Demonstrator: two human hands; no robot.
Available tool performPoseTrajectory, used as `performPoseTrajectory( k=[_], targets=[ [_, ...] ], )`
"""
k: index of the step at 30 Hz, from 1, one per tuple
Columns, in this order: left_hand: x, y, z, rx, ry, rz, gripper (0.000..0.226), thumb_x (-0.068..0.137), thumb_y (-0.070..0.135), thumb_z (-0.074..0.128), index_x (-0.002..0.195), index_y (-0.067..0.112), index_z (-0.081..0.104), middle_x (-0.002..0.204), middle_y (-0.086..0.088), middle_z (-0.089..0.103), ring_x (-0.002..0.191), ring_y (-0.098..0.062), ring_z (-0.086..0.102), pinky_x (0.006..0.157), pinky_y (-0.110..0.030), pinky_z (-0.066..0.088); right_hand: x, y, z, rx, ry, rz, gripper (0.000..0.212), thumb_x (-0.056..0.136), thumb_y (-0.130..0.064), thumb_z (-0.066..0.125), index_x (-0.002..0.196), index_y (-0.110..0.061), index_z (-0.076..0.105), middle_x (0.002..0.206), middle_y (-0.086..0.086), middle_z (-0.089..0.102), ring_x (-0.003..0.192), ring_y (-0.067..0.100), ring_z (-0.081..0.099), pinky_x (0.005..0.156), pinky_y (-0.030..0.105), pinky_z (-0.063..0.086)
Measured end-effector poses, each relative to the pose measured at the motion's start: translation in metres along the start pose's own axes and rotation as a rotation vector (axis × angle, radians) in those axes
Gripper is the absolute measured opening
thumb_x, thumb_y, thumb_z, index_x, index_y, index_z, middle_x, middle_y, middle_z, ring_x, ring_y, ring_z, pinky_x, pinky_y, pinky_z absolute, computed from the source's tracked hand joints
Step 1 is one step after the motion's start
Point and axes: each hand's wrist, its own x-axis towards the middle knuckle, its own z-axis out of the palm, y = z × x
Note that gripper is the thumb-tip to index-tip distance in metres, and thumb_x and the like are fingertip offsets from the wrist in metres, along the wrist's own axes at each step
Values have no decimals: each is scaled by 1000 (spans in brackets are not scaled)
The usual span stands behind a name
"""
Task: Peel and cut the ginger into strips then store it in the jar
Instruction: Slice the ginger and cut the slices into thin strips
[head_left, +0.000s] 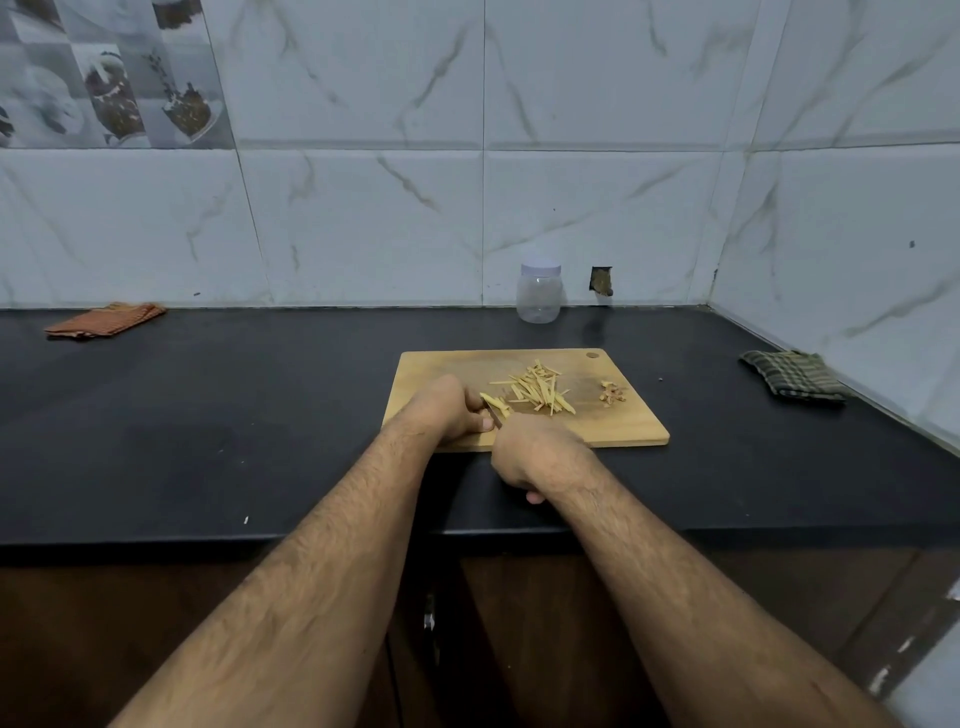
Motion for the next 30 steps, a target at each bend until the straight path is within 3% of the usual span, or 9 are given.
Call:
performPoseTrajectory(
  k=[4, 9, 12, 17, 22, 30],
  targets=[
    [2, -2, 1, 6, -6, 9, 14, 89, 28, 74, 100, 21, 75, 104, 3, 71, 104, -17, 61, 96, -34, 47, -12, 8, 7, -48, 11, 12, 5, 96, -14, 52, 98, -11, 56, 84, 5, 56, 86, 24, 64, 87, 39, 58],
    [2, 0, 0, 31, -13, -8, 19, 90, 31, 73, 105, 19, 74, 107, 4, 70, 104, -15, 59, 94, -32, 46, -24, 19, 10, -66, -14, 32, 23, 95, -14, 54, 118, -11, 60, 106, 8, 62, 97, 26, 67, 87, 40, 58],
    [3, -1, 1, 32, -15, -13, 18, 90, 32, 72, 103, 20, 74, 106, 4, 70, 104, -16, 59, 90, -31, 46, -26, 22, 11, -69, -10, 32, 25, 95, -14, 54, 120, -13, 59, 110, 8, 62, 96, 25, 66, 85, 40, 58],
    [2, -2, 1, 33, -11, -22, 22, 89, 31, 73, 107, 19, 74, 109, 5, 70, 106, -16, 60, 95, -33, 48, -28, 22, 12, -63, -10, 46, 22, 95, -14, 55, 117, -11, 59, 89, 6, 56, 91, 24, 66, 84, 40, 58],
    [1, 0, 1, 44, -12, -18, 26, 90, 33, 72, 109, 16, 74, 111, 1, 71, 110, -20, 61, 98, -36, 48, -22, 19, 10, -63, 33, 27, 23, 96, -16, 53, 117, -11, 62, 110, 7, 65, 93, 24, 65, 83, 37, 56],
    [-4, 1, 0, 20, -8, 6, 28, 91, 30, 71, 113, 13, 72, 108, -1, 69, 105, -20, 60, 96, -34, 47, -12, 19, 6, -16, 84, 32, 20, 96, -16, 53, 113, -12, 63, 110, 6, 66, 96, 22, 67, 86, 38, 58]
  ],
)
